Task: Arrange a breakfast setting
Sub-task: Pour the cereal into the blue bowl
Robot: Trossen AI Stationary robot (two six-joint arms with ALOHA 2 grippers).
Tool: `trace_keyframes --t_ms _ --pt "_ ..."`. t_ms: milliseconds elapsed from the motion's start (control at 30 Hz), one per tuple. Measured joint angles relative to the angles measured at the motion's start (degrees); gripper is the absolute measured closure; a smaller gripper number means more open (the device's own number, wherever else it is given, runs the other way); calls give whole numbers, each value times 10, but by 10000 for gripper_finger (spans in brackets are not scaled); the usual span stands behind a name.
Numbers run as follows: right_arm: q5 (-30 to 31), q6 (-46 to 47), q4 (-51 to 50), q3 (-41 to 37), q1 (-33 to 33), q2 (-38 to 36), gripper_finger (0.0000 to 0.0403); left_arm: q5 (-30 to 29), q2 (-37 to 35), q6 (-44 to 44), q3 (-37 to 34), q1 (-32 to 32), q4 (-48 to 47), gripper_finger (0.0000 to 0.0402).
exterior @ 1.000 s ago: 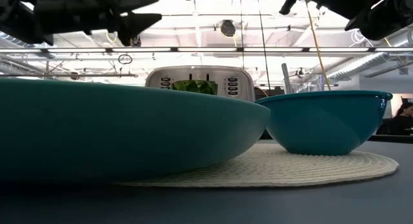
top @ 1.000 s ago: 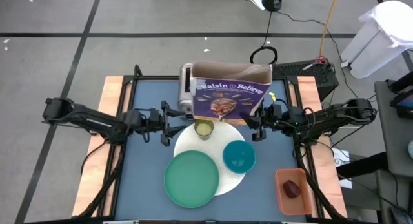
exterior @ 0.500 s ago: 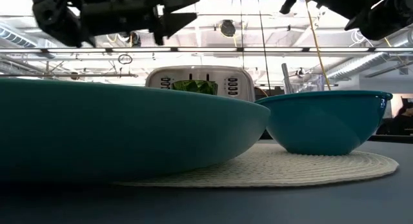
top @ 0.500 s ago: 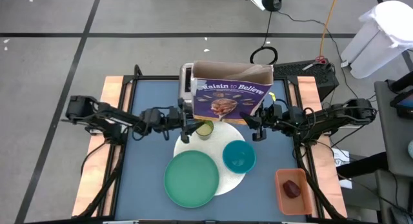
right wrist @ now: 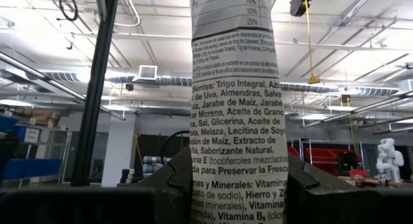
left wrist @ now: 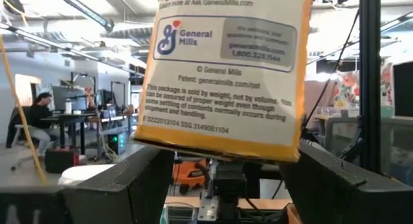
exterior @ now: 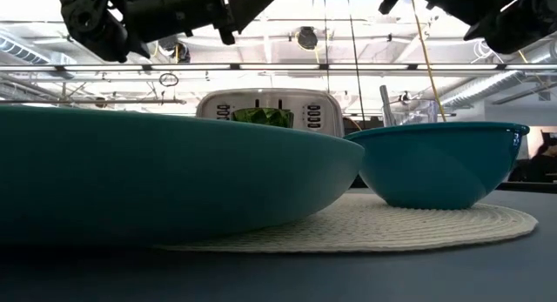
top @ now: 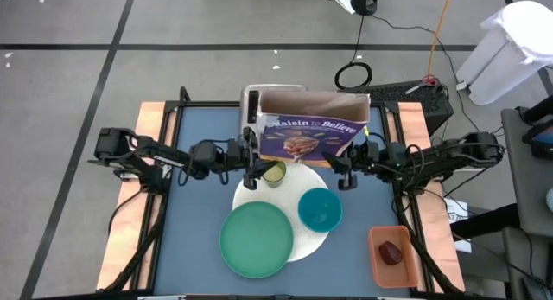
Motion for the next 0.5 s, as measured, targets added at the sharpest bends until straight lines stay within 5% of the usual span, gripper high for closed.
trace_keyframes --t_ms 500 --pt "1 -1 -47 1 0 -1 287 28 0 18 -1 -4 35 131"
